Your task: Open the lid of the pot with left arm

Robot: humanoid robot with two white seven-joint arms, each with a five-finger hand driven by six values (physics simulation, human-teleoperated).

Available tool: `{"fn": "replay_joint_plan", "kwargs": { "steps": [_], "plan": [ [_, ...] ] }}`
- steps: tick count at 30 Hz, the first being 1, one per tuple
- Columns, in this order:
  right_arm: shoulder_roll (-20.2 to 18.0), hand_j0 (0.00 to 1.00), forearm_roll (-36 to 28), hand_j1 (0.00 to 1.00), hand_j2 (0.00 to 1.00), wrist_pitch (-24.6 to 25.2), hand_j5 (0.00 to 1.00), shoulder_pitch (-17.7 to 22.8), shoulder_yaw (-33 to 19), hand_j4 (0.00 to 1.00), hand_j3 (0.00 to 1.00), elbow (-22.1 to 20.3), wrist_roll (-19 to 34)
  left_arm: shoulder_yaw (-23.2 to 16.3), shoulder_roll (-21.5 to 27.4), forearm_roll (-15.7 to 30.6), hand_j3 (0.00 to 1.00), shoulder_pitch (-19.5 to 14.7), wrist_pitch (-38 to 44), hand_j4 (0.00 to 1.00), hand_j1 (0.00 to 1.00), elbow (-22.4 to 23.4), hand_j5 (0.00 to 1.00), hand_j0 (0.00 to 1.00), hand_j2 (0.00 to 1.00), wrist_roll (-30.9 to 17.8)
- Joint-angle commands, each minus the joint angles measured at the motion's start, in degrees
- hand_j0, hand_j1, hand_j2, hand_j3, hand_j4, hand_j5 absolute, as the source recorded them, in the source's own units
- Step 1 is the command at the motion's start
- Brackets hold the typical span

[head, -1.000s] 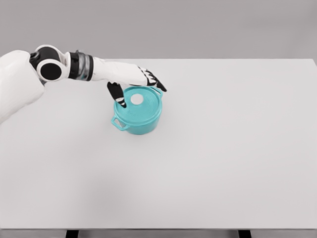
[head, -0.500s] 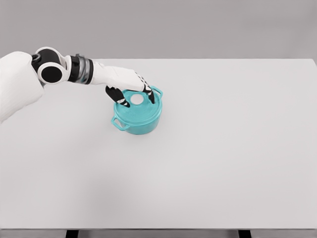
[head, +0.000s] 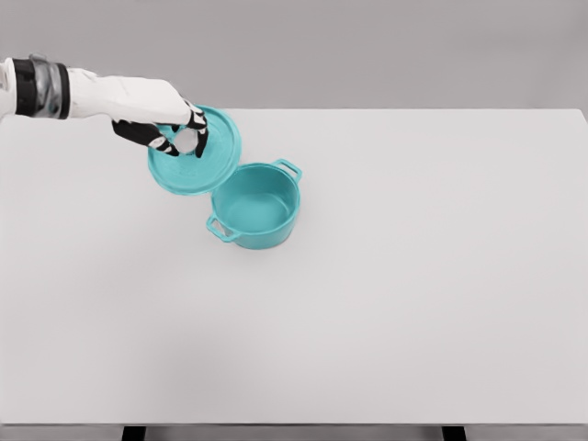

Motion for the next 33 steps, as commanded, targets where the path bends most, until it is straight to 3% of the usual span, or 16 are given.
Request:
{"fn": "replay_joint_plan", "kwargs": {
  "steps": [1, 4, 5, 6, 7, 11, 18, 21, 25, 28, 29, 30, 31, 32, 33],
  "plan": [
    [0.0, 1.00, 0.0, 1.00, 1.00, 0.0, 1.00, 0.0, 0.0, 1.00, 1.00, 0.0, 0.0, 0.0, 6.8, 1.3, 0.30, 0.0, 0.2, 0.30, 0.30, 0.5, 0.30, 0.30, 0.30, -0.1],
    [0.0, 1.00, 0.0, 1.00, 1.00, 0.0, 1.00, 0.0, 0.0, 1.00, 1.00, 0.0, 0.0, 0.1, 7.2, 1.1, 0.31, 4.0, 0.2, 0.31, 0.31, 6.8, 0.31, 0.31, 0.31, -0.1],
    [0.0, 1.00, 0.0, 1.00, 1.00, 0.0, 1.00, 0.0, 0.0, 1.00, 1.00, 0.0, 0.0, 0.3, 6.8, 1.0, 0.59, 4.5, 0.2, 0.59, 0.59, 8.3, 0.59, 0.59, 0.59, -0.1],
    [0.0, 1.00, 0.0, 1.00, 1.00, 0.0, 1.00, 0.0, 0.0, 1.00, 1.00, 0.0, 0.0, 0.4, 6.8, 0.7, 0.92, 4.6, 0.2, 0.92, 0.92, 9.9, 0.92, 0.92, 0.92, -0.1],
    [0.0, 1.00, 0.0, 1.00, 1.00, 0.0, 1.00, 0.0, 0.0, 1.00, 1.00, 0.0, 0.0, 1.0, 6.8, 0.7, 1.00, 4.5, 0.2, 1.00, 1.00, 9.9, 1.00, 1.00, 1.00, -0.1],
    [0.0, 1.00, 0.0, 1.00, 1.00, -0.1, 1.00, 0.0, 0.0, 1.00, 1.00, 0.0, 0.0, 1.3, 6.4, 1.5, 1.00, 4.6, 0.2, 1.00, 1.00, 6.7, 1.00, 1.00, 1.00, -0.1],
    [0.0, 1.00, 0.0, 1.00, 1.00, 0.0, 1.00, 0.0, 0.0, 1.00, 1.00, 0.0, 0.0, 0.3, 6.3, 2.5, 1.00, 5.1, 0.2, 1.00, 1.00, 6.5, 1.00, 1.00, 1.00, -0.1],
    [0.0, 1.00, 0.0, 1.00, 1.00, 0.0, 1.00, 0.0, 0.0, 1.00, 1.00, 0.0, 0.0, 0.4, 3.1, 1.3, 1.00, 5.1, 0.2, 1.00, 1.00, 7.1, 1.00, 1.00, 1.00, -0.1],
    [0.0, 1.00, 0.0, 1.00, 1.00, 0.0, 1.00, 0.0, 0.0, 1.00, 1.00, 0.0, 0.0, 2.1, 2.8, -3.4, 1.00, 5.0, 0.2, 1.00, 1.00, 8.5, 1.00, 1.00, 1.00, -0.1],
    [0.0, 1.00, 0.0, 1.00, 1.00, 0.0, 1.00, 0.0, 0.0, 1.00, 1.00, 0.0, 0.0, 3.1, 2.9, -3.5, 1.00, 5.1, 0.2, 1.00, 1.00, 8.5, 1.00, 1.00, 1.00, -0.1],
    [0.0, 1.00, 0.0, 1.00, 1.00, 0.0, 1.00, 0.0, 0.0, 1.00, 1.00, 0.0, 0.0, 5.2, 3.2, -3.2, 1.00, 5.2, 0.2, 1.00, 1.00, 8.3, 1.00, 1.00, 1.00, -0.1],
    [0.0, 1.00, 0.0, 1.00, 1.00, 0.0, 1.00, 0.0, 0.0, 1.00, 1.00, 0.0, 0.0, 9.9, 3.5, -2.6, 1.00, 5.5, 0.2, 1.00, 1.00, 7.3, 1.00, 1.00, 1.00, -0.1],
    [0.0, 1.00, 0.0, 1.00, 1.00, 0.0, 1.00, 0.0, 0.0, 1.00, 1.00, 0.0, 0.0, 13.5, 4.6, -0.6, 1.00, 7.6, 0.2, 1.00, 1.00, 1.6, 1.00, 1.00, 1.00, -0.1],
    [0.0, 1.00, 0.0, 1.00, 1.00, 0.0, 1.00, 0.0, 0.0, 1.00, 1.00, 0.0, 0.0, 16.9, 5.9, 4.8, 1.00, 12.6, 0.2, 1.00, 1.00, 0.7, 1.00, 1.00, 1.00, -0.1],
    [0.0, 1.00, 0.0, 1.00, 1.00, 0.0, 1.00, 0.0, 0.0, 1.00, 1.00, 0.0, 0.0, 20.6, 6.2, 6.2, 1.00, 16.0, 0.2, 1.00, 1.00, 0.3, 1.00, 1.00, 1.00, -0.1]
  ]
}}
